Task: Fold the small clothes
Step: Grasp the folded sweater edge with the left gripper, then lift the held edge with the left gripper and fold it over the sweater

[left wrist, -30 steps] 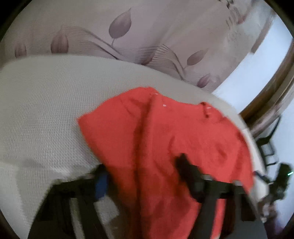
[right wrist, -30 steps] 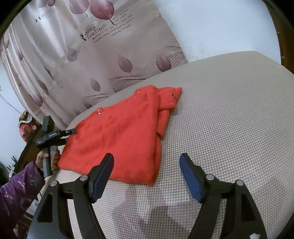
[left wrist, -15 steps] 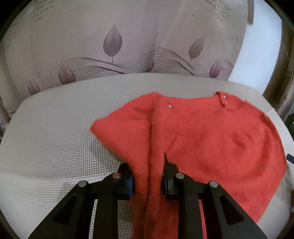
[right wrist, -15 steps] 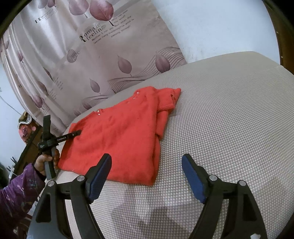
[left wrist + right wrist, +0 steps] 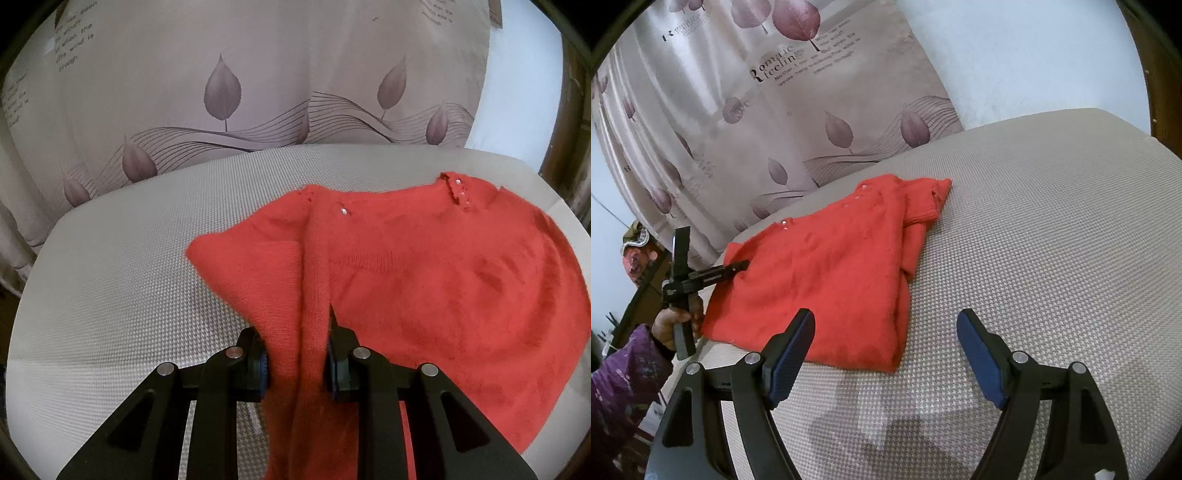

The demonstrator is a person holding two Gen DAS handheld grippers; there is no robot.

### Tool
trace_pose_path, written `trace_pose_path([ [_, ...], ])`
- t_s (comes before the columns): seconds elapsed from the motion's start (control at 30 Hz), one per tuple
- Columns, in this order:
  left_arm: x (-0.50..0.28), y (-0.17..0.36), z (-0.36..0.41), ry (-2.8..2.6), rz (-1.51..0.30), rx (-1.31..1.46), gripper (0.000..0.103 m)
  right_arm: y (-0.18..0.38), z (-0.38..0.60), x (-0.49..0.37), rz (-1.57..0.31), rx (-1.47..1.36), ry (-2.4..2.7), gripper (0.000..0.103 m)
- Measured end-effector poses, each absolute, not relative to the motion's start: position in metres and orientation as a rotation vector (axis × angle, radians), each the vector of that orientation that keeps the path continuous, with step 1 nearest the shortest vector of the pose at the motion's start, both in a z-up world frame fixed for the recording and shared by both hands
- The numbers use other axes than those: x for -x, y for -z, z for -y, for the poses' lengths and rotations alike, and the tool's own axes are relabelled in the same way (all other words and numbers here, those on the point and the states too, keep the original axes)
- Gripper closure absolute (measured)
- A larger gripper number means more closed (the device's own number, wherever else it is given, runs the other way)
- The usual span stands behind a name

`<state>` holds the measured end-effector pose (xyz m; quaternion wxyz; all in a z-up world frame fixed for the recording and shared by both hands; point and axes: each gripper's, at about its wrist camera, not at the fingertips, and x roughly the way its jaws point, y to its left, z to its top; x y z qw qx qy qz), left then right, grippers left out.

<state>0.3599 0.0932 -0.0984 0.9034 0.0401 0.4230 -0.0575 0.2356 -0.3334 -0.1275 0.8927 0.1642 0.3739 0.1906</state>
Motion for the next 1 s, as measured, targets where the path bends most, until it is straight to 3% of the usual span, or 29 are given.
trace_pose_path([
  [0.7,-0.369,0.091,-0.08,0.09,-0.945,-0.145,0.083,0.128,0.335,-0.232,-0.758,-0.352,-0.408,0.025],
  [1.0,-0.389,0.049,-0.074,0.163,-1.038,0.029,0.085,0.126,0.34,-0.23,-0.736,-0.383,-0.431,0.025],
])
